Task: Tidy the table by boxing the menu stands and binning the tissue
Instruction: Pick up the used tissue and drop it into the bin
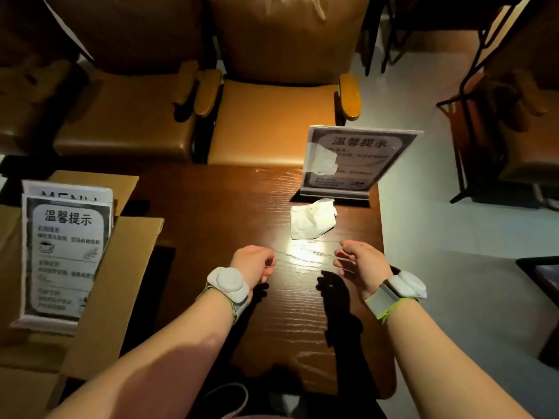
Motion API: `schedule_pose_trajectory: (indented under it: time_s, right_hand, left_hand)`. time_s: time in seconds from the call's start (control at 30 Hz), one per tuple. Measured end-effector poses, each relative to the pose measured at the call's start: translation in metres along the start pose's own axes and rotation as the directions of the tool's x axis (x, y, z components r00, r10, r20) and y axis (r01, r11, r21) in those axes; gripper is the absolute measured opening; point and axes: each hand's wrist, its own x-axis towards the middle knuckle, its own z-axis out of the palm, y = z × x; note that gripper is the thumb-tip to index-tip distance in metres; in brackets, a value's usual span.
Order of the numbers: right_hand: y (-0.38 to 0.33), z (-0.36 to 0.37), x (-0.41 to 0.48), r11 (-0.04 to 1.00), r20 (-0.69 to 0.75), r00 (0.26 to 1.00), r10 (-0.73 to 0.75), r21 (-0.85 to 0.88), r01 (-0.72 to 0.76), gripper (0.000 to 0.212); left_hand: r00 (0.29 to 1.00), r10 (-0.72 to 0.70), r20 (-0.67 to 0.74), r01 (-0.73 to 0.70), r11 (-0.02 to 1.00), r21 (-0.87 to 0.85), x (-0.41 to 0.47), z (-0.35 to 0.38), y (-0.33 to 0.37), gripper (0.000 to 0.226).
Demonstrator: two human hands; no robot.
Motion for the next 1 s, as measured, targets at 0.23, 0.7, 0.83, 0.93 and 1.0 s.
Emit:
schedule_pose_trajectory:
  time_s: [0.23,0.7,0.83,0.93,1.0]
  right_hand:
    - [0.013,-0.023,0.035,0.994,0.009,0.995,0.103,0.031,-0.103,0.017]
    - [0.018,-0.010,0.131,0.989,0.071,0.987,0.142,-0.042,-0.139,0.018]
    - [0.017,-0.003,0.156,0.989,0.117,0.986,0.117,-0.100,-0.106,0.042]
    - [0.018,0.006,0.165,0.985,0.152,0.980,0.131,-0.133,-0.111,0.037]
    - [0.021,0.012,0.166,0.985,0.158,0.976,0.150,-0.104,-0.135,0.027]
  left_hand:
    - [0.998,-0.055,0.032,0.048,0.981,0.187,0.021,0.054,0.008,0.006]
    - [0.983,0.057,0.173,-0.144,0.826,0.545,0.099,0.113,0.008,0.040]
    - [0.974,0.050,0.220,-0.182,0.747,0.639,0.116,0.125,0.008,0.050]
    - [0.971,0.056,0.234,-0.206,0.693,0.691,0.122,0.135,0.006,0.047]
    - [0.974,0.048,0.220,-0.190,0.701,0.688,0.122,0.138,0.004,0.053]
